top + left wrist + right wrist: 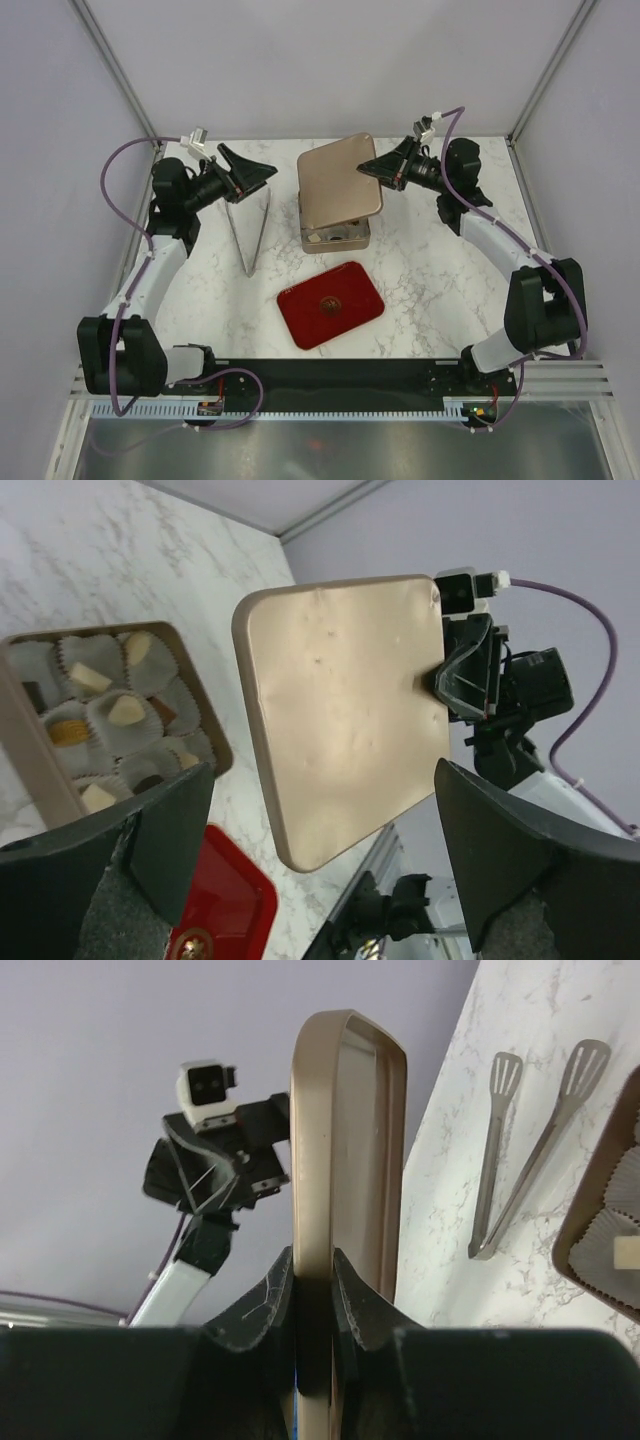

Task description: Pack the chocolate

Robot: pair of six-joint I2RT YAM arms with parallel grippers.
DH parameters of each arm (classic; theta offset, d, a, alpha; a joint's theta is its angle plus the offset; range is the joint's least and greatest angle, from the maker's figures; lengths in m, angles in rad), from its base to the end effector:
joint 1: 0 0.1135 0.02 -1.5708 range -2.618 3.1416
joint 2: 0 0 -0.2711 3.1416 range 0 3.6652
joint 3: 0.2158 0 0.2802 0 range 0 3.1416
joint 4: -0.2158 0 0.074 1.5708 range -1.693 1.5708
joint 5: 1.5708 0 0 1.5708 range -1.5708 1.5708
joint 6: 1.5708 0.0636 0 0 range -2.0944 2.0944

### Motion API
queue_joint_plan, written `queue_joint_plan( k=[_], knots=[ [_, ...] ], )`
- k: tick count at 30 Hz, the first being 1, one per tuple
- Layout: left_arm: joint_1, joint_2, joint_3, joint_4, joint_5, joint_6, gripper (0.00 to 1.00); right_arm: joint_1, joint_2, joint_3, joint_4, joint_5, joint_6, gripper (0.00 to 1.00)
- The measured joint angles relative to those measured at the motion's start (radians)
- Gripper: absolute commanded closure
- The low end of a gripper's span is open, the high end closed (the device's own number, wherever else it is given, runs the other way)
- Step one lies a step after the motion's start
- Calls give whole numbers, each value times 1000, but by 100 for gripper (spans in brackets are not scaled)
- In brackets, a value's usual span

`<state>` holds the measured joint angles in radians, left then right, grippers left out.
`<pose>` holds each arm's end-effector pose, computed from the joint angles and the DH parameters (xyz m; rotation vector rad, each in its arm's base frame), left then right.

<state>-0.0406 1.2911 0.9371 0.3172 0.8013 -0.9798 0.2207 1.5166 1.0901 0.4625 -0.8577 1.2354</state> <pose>0.3387 -0.0595 0.3311 -0.1470 1.7885 -1.3961 0.3747 0.1334 0.3298 0.1202 1.8541 1.7312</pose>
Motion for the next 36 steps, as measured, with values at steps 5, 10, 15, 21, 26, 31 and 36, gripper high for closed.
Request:
queue_joint_plan(
  k=[5,10,15,21,26,31,36],
  knots=[
    [0,-101,60,-335,-108,246,0,16,110,32,-1,43,-12,100],
    [0,-171,51,-538,-169,416,0,74,259,97,0,74,-32,100],
    [0,-218,-16,-634,-174,506,0,117,399,110,55,77,-16,100],
    [0,-241,-53,-701,-198,555,0,115,509,129,105,77,16,100],
    [0,-259,-53,-714,-200,577,0,103,546,147,149,75,31,100],
    [0,-261,-53,-715,-198,585,0,89,580,153,200,68,53,100],
    [0,-261,-53,-721,-198,590,0,69,625,156,225,61,68,100]
  ],
)
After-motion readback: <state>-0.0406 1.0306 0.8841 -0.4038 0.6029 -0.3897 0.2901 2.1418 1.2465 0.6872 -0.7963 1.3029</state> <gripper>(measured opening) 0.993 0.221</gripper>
